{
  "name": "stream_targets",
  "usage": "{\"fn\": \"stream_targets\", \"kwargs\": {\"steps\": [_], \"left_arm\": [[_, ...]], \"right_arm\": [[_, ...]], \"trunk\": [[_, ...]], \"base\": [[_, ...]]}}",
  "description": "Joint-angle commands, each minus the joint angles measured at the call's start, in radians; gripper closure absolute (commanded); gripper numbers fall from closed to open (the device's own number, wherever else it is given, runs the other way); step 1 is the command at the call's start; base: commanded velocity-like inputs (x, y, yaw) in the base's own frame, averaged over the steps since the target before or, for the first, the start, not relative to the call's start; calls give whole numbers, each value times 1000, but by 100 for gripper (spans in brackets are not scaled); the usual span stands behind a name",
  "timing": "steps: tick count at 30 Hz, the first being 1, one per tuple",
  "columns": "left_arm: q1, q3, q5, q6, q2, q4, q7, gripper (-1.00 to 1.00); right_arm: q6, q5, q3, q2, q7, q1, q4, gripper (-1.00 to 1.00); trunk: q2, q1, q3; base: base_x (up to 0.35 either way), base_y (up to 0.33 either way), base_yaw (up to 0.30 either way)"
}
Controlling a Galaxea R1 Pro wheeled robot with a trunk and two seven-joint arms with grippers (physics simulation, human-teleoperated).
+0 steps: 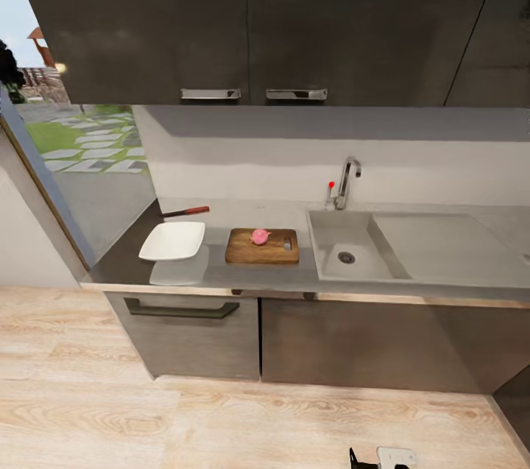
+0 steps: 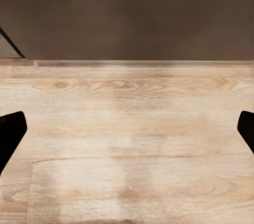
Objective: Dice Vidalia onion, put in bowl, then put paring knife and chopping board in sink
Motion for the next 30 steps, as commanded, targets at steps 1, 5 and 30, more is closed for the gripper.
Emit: {"fn": "stream_targets", "kwargs": {"steps": [1, 5, 30], "left_arm": [[0, -1, 7, -2, 0, -1, 0, -100], [0, -1, 7, -2, 0, -1, 0, -100], [0, -3, 7, -3, -1, 6, 0, -100]], "right_arm": [[-3, -10, 9, -1, -5, -1, 0, -100], [-3, -10, 9, -1, -5, -1, 0, -100], [-3, -10, 9, -1, -5, -1, 2, -100]], "trunk": [[-2, 1, 0], [-2, 1, 6], [-2, 1, 47]], "base": [[0, 82, 0], [54, 214, 0], [11, 42, 0]]}}
